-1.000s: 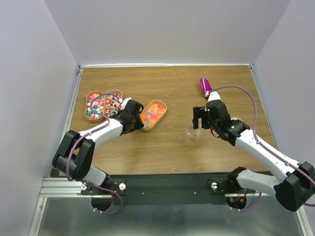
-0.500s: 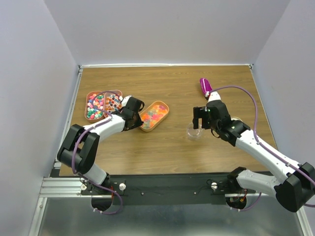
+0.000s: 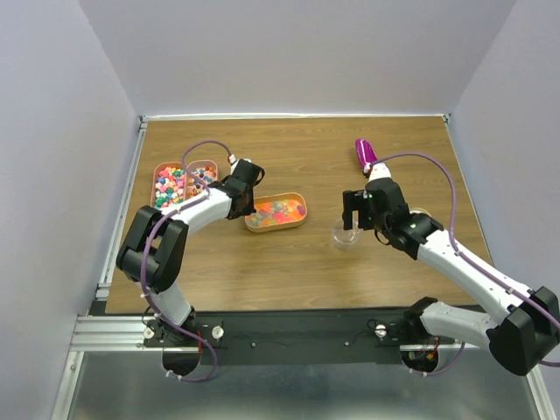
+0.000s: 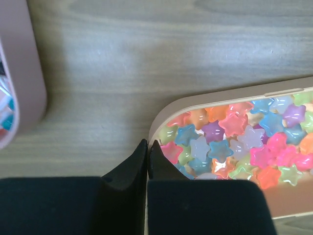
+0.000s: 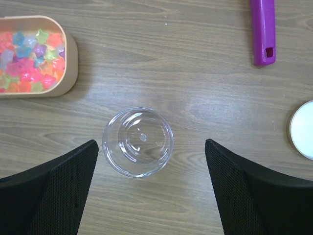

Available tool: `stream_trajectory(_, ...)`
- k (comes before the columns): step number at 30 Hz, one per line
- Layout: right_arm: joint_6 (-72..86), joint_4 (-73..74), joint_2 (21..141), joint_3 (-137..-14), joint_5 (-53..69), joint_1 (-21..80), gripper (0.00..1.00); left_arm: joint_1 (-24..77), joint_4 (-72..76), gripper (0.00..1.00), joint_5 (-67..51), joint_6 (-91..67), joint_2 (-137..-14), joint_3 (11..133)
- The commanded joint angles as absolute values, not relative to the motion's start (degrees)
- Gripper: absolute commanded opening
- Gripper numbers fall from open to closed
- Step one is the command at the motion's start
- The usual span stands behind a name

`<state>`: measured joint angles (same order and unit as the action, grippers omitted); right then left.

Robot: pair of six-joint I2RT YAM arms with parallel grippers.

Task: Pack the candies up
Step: Move the storage box to the center of the board, then pick up the spatula from the center of the board.

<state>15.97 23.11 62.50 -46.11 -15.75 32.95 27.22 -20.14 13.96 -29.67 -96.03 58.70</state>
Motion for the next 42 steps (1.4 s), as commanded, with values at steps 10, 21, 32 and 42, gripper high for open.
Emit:
stream_trajectory(10,14.77,22.06,75.66,-54.74,-18.46,28.67,0.95,26.81,-16.96,0.06,12.16,-0.79,-101.68,68.02)
stream_trajectory(21,2.9,13.11,88.58,-59.94,-12.22,15.48,0.94,26.19,-16.26,0.38,7.47,-0.61,-106.08,69.78)
stream_trajectory(32,-4.73,6.5,102.03,-63.01,3.6,5.71,0.86,20.13,-11.71,0.78,0.27,-4.04,-91.51,67.42)
stream_trajectory(42,-8.26,6.68,108.81,-67.15,6.41,4.75,0.74,12.4,-0.79,0.79,-6.59,-10.81,-79.46,61.18)
